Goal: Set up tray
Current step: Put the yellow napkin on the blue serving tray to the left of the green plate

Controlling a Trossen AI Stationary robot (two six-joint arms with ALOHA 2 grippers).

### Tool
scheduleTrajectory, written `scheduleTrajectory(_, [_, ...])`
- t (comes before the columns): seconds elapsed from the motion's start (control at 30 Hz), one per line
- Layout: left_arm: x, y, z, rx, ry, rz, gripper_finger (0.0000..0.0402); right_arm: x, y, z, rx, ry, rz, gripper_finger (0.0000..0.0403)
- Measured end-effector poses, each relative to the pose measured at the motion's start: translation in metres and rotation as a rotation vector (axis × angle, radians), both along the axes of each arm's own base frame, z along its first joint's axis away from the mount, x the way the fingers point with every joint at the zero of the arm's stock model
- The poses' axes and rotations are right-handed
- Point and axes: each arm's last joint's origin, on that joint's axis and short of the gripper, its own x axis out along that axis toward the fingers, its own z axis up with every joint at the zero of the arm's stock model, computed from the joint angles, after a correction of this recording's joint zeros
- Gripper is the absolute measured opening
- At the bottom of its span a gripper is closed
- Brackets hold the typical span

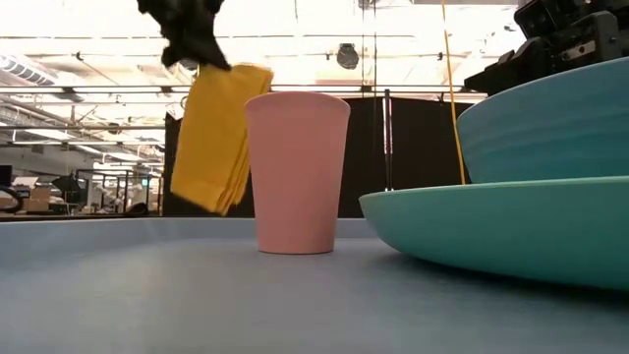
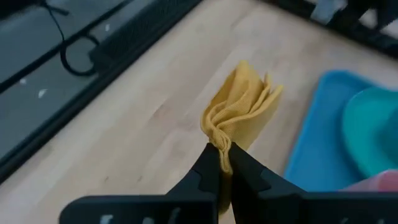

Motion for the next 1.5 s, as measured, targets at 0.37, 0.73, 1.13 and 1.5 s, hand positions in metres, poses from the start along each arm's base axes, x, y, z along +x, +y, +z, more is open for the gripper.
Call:
scheduleTrajectory(0.37, [0.004, -0.110, 0.018, -0.006, -0.136, -0.085, 0.0010, 0.000, 0.000, 0.000, -0.002, -0.003, 0.002, 0.0000])
scheduleTrajectory(0.73, [0.025, -0.222, -0.016, -0.160, -0.272, -0.177, 0.0009, 0.000, 0.000, 0.000, 0.004, -0.004, 0.002, 0.0000])
scheduleTrajectory(1.13, [0.037, -0.300, -0.053, -0.404, -0.491, -0.097, 0.0009, 0.000, 0.000, 0.002, -0.002, -0.017, 0.003, 0.0000])
scheduleTrajectory(1.5, [0.027, -0.282, -0.095, -0.416, -0.252, 0.172, 0.0009, 0.001, 0.000, 0.006, -0.060, -0.062, 0.011, 0.0000])
